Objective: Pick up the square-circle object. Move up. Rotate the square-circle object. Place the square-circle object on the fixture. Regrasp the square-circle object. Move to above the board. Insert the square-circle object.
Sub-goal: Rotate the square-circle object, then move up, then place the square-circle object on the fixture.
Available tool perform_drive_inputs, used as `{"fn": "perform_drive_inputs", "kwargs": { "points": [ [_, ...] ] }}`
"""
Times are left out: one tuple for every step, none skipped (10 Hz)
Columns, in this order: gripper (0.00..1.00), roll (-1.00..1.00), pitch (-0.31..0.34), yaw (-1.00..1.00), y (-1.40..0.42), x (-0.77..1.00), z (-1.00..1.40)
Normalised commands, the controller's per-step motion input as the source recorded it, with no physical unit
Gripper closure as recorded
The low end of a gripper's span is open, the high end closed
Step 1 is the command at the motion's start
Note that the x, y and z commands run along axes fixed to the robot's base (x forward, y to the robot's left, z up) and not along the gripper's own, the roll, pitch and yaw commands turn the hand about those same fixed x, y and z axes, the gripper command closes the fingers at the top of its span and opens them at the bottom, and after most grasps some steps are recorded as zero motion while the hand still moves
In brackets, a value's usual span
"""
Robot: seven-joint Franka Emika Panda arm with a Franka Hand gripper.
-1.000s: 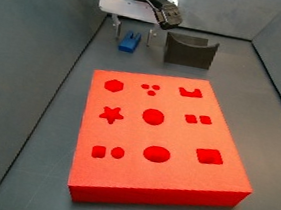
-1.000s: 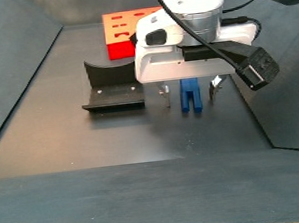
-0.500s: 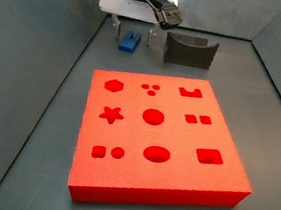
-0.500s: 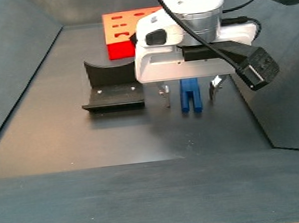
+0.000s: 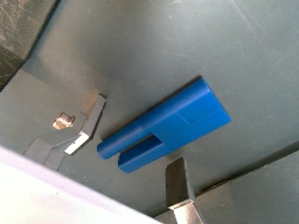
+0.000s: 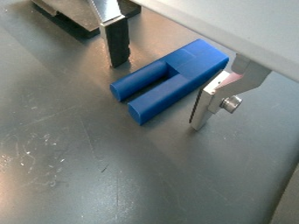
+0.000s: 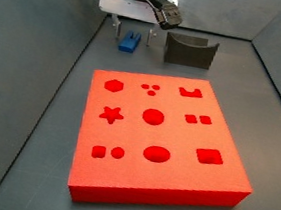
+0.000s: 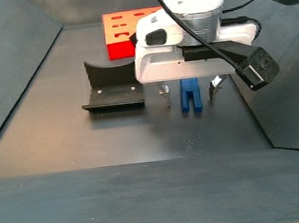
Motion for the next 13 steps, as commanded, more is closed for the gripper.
{"fn": "perform_drive_inputs", "kwargs": {
  "points": [
    [0.0, -0.22, -0.141, -0.02, 0.04, 0.02, -0.16],
    [0.0, -0.22, -0.141, -0.02, 0.04, 0.02, -0.16],
    [0.0, -0.22, -0.141, -0.02, 0.04, 0.02, -0.16],
    [0.0, -0.22, -0.141, -0.02, 0.04, 0.02, -0.16],
    [1.0, 0.0, 0.0, 0.0, 0.0, 0.0, 0.0],
    [1.0, 0.0, 0.0, 0.0, 0.0, 0.0, 0.83],
    [1.0, 0.0, 0.011, 0.0, 0.0, -0.01, 0.81],
    [1.0, 0.02, 0.037, -0.01, 0.0, -0.03, 0.68],
    [1.0, 0.04, 0.053, -0.01, 0.0, -0.02, 0.55],
    [1.0, 0.05, 0.068, -0.01, 0.0, -0.02, 0.47],
    [1.0, 0.08, 0.086, -0.01, 0.01, -0.01, 0.29],
    [1.0, 0.09, 0.089, -0.01, 0.0, -0.01, 0.21],
    [1.0, 0.0, 0.0, 0.0, 0.0, 0.0, 1.0]
  ]
}}
